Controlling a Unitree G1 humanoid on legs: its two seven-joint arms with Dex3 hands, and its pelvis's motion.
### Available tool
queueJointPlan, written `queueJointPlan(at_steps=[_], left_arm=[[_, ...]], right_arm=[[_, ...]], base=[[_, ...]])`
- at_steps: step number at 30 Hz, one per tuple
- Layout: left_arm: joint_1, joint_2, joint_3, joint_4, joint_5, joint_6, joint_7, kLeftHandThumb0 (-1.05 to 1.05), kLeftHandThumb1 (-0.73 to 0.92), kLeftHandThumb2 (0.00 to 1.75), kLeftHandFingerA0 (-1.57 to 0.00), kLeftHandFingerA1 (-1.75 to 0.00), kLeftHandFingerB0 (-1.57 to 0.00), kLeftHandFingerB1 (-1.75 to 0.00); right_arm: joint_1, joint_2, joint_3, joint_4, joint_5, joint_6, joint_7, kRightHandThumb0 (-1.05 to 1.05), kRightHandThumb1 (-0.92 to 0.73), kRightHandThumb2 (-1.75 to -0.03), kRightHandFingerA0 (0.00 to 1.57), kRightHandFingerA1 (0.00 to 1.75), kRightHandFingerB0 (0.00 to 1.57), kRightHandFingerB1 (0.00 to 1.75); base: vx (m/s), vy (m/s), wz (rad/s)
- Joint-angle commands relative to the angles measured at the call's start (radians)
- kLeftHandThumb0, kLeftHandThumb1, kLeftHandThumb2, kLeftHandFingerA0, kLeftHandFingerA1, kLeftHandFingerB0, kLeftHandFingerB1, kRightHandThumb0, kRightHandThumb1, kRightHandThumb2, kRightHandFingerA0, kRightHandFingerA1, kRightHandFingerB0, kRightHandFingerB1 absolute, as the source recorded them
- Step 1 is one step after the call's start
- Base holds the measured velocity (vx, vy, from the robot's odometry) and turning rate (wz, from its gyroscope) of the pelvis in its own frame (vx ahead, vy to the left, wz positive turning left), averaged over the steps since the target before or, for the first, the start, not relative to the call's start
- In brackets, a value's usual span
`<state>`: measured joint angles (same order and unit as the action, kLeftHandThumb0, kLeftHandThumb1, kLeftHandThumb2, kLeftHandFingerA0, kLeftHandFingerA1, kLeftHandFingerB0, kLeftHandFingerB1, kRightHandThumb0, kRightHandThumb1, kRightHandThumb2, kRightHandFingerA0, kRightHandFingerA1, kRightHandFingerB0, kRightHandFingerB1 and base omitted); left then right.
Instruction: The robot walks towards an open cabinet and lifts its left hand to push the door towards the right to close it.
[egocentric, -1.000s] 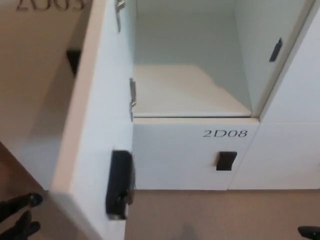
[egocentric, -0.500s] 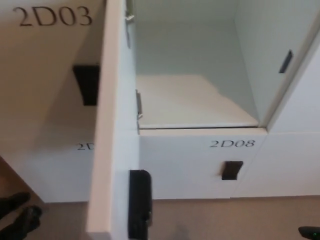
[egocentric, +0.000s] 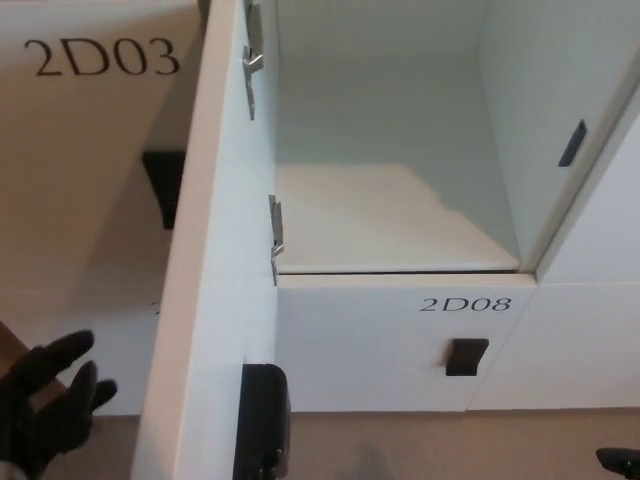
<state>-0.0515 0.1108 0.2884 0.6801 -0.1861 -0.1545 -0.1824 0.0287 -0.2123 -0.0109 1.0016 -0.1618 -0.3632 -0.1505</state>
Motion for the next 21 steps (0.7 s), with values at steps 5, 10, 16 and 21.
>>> queueJointPlan(at_steps=[5,10,16,21], left_arm=[[0.060,-0.078,-0.051,-0.221,0.040,0.042,0.107,-0.52,0.72,0.62,-0.56,-0.49,-0.51,-0.40],[0.046,-0.163,-0.104,-0.318,0.047,0.091,0.162,-0.53,0.72,0.62,-0.55,-0.47,-0.47,-0.38],[-0.131,-0.521,-0.483,-0.369,0.231,0.212,0.298,-0.45,0.51,0.83,-0.58,-0.65,-0.37,-0.51],[-0.333,-0.852,-0.794,-0.099,0.331,0.250,0.281,-0.23,0.92,1.38,0.00,0.00,0.00,0.00]], right_arm=[[0.006,-0.017,0.000,0.014,-0.004,0.013,-0.005,-0.34,-0.69,-0.60,0.74,0.48,0.58,0.42],[-0.002,-0.032,-0.007,0.009,0.001,0.023,0.003,-0.34,-0.69,-0.60,0.74,0.48,0.58,0.43],[0.039,-0.030,0.005,-0.021,-0.008,0.004,-0.003,-0.34,-0.67,-0.58,0.73,0.48,0.59,0.42],[0.070,-0.023,0.018,-0.040,-0.023,-0.034,-0.021,-0.33,-0.67,-0.58,0.76,0.52,0.60,0.44]], base=[[0.00,0.000,0.00],[0.00,0.000,0.00],[0.00,0.000,0.00],[0.02,-0.016,0.12]])
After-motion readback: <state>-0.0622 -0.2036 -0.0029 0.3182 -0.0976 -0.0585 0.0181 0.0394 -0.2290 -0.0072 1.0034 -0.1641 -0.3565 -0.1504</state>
